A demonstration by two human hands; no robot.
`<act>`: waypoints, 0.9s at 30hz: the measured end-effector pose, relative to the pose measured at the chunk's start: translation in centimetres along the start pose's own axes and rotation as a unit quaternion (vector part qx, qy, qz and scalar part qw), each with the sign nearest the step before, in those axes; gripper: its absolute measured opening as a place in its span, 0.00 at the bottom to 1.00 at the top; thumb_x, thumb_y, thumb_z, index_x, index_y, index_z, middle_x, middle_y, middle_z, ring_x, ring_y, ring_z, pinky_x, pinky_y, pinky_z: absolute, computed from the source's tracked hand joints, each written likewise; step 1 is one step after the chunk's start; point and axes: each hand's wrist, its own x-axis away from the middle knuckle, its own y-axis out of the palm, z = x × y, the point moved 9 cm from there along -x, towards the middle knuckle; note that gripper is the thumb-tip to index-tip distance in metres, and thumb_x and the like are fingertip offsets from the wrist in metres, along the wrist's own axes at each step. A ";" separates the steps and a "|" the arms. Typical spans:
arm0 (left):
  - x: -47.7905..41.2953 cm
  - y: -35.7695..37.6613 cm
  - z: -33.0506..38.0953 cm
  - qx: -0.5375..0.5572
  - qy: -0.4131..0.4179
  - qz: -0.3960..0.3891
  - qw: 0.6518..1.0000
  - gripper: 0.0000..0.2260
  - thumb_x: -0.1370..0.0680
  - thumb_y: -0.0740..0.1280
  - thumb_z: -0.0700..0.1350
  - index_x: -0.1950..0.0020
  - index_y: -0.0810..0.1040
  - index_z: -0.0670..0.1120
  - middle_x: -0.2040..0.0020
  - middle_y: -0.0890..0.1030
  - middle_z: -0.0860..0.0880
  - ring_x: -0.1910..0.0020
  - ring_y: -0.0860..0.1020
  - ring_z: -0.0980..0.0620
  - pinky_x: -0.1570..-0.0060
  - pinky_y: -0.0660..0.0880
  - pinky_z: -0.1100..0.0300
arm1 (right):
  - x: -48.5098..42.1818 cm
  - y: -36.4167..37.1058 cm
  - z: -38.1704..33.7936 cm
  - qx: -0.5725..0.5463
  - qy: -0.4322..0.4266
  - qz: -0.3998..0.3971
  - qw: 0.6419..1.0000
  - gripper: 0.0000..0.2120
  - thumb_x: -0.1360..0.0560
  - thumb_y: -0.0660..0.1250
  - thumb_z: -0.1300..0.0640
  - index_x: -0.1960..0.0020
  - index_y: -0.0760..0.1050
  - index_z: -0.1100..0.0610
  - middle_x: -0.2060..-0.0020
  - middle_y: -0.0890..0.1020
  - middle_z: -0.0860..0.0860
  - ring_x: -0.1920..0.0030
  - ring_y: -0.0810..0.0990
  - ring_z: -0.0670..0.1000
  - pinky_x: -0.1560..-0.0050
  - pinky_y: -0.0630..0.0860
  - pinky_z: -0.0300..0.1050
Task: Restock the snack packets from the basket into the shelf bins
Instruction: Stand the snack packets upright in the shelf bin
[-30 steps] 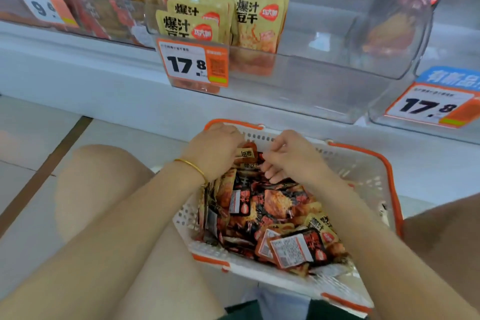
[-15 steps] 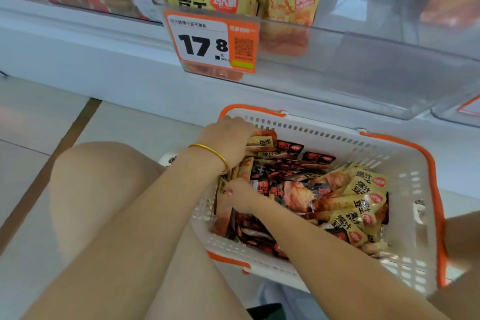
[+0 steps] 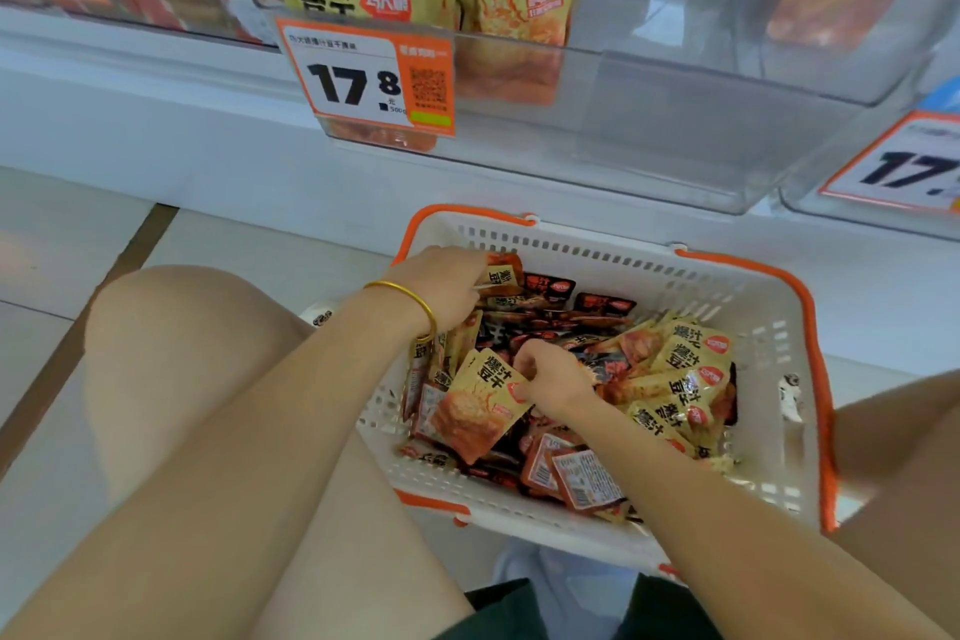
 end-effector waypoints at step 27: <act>12.2 -19.2 3.6 0.497 0.098 0.409 0.759 0.06 0.20 0.62 0.43 0.55 0.76 0.46 0.65 0.78 0.50 0.70 0.76 0.56 0.69 0.73 0.62 | 16.8 -24.9 -18.7 -0.376 -0.268 -0.005 0.887 0.08 0.37 0.73 0.54 0.58 0.81 0.55 0.66 0.83 0.49 0.70 0.79 0.45 0.70 0.77 0.38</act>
